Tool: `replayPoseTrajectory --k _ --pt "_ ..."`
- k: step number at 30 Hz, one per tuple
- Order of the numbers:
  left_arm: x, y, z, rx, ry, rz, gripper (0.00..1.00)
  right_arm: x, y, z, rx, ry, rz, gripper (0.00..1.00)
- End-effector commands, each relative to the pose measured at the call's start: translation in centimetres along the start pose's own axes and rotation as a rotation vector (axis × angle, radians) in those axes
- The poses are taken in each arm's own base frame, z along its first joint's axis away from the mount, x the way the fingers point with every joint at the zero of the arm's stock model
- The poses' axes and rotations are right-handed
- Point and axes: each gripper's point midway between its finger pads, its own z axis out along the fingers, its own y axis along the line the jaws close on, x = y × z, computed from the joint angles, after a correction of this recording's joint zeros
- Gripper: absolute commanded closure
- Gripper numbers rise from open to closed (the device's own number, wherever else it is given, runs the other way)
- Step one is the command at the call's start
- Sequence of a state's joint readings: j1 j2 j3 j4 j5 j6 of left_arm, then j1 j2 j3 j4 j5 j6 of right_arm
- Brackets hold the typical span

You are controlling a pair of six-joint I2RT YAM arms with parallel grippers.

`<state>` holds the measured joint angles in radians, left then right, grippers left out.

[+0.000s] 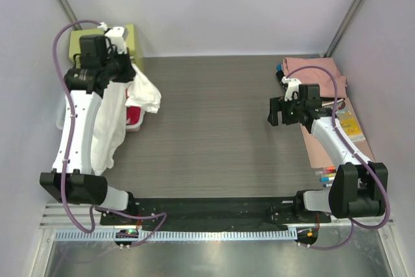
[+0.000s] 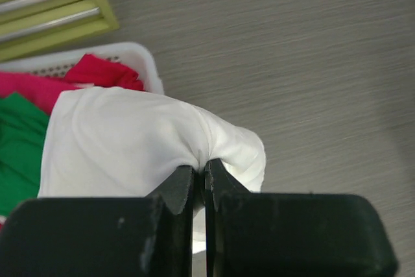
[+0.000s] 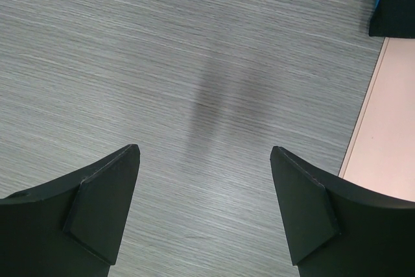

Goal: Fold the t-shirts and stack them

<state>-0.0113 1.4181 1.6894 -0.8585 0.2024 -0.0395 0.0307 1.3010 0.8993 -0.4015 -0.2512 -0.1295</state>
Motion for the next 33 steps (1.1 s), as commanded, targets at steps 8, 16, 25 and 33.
replayPoseTrajectory --k 8,16,25,33 --pt "-1.6 -9.7 2.1 0.210 -0.005 0.196 1.00 -0.1 -1.4 0.6 0.051 -0.003 -0.021 0.13" --pt "-2.3 -14.5 0.7 0.325 -0.027 0.259 1.00 0.5 -1.6 1.4 0.052 0.028 -0.018 0.13" --pt "-0.4 -18.9 5.8 0.370 0.089 0.321 1.00 0.5 -1.8 1.1 0.064 0.019 -0.024 0.13" --pt "-2.4 -19.7 10.1 0.343 0.071 0.317 1.00 0.6 -1.7 1.1 0.059 0.020 -0.027 0.13"
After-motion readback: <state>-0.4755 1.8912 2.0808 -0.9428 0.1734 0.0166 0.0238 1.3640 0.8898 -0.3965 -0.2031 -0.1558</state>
